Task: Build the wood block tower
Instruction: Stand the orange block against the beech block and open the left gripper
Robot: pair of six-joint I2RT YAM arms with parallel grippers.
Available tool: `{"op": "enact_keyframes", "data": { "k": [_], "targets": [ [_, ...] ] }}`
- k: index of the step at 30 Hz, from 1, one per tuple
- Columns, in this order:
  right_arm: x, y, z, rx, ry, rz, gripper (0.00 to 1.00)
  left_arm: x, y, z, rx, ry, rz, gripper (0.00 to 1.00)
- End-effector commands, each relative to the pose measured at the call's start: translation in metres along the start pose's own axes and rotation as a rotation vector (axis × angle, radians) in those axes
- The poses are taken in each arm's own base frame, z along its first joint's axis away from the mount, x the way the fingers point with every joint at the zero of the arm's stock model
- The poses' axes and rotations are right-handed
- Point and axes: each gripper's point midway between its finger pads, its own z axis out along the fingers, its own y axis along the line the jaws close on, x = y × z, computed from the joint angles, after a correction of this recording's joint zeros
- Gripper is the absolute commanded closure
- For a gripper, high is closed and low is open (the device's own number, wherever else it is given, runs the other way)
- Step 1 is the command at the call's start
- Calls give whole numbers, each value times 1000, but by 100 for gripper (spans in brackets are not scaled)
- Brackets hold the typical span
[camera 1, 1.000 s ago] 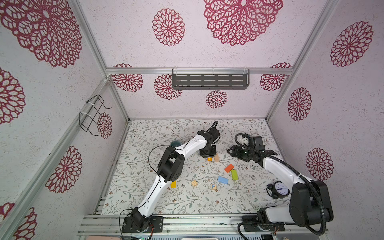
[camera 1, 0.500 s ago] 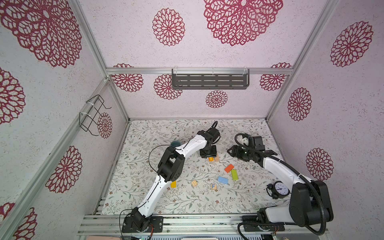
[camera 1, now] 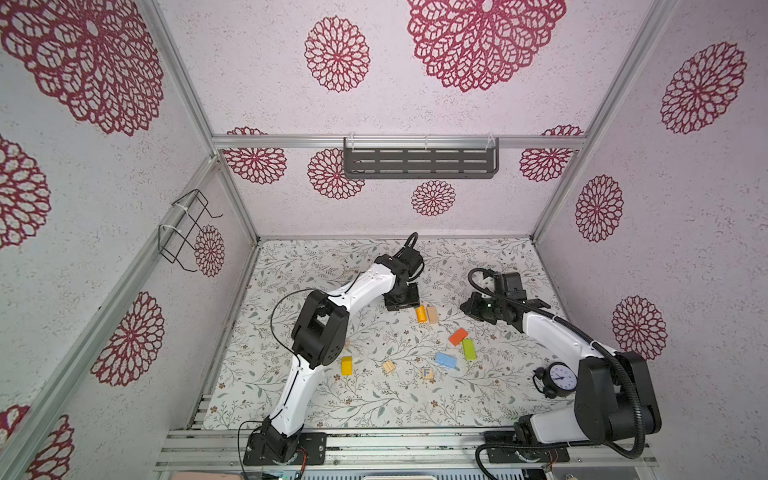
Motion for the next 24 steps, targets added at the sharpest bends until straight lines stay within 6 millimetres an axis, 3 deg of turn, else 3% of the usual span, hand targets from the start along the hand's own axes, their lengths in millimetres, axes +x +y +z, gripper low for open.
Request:
{"op": "enact_keyframes", "data": {
  "k": [1, 15, 17, 18, 24],
  "targets": [
    [-1, 7, 7, -19, 10, -2, 100, -2, 4, -14, 13, -39, 16, 43],
    [21, 8, 52, -27, 131, 16, 100, 32, 43, -11, 7, -29, 42, 42],
    [23, 8, 57, -20, 141, 16, 100, 35, 46, -8, 1, -22, 46, 42],
    [23, 9, 59, -17, 144, 14, 100, 32, 42, -22, 23, -49, 49, 42],
    [21, 8, 69, 8, 148, 7, 100, 32, 43, -25, 30, -57, 51, 42]
  ]
}}
